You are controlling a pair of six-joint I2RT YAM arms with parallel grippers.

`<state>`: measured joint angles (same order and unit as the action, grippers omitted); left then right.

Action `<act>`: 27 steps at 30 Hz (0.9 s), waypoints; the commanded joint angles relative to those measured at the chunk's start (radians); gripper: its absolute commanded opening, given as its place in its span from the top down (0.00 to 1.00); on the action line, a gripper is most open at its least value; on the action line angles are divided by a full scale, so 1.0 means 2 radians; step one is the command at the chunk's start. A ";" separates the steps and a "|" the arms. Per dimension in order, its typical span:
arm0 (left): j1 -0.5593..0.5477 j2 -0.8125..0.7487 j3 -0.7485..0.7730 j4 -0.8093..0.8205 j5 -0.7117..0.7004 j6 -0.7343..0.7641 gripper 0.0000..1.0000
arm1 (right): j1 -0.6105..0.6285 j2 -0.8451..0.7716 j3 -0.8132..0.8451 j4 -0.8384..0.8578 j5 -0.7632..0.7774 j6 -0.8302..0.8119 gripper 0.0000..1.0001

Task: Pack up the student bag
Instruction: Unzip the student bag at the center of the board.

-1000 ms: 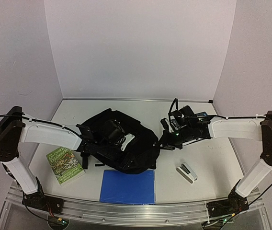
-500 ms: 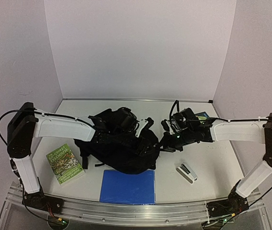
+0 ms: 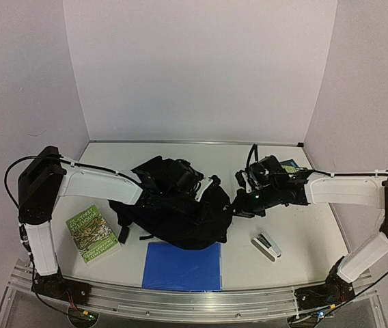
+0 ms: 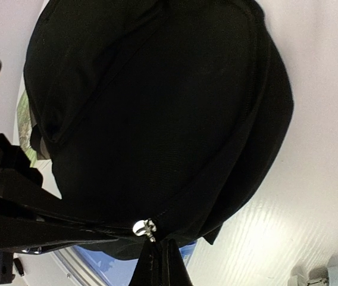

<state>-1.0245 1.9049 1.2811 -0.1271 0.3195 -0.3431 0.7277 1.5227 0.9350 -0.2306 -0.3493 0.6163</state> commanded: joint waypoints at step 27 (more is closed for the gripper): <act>0.001 -0.099 -0.140 -0.106 0.009 0.020 1.00 | -0.033 0.110 0.140 -0.099 0.201 -0.054 1.00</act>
<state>-1.0201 1.7639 1.0612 -0.1029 0.2938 -0.3309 0.7185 1.7092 1.1486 -0.4288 -0.1418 0.5435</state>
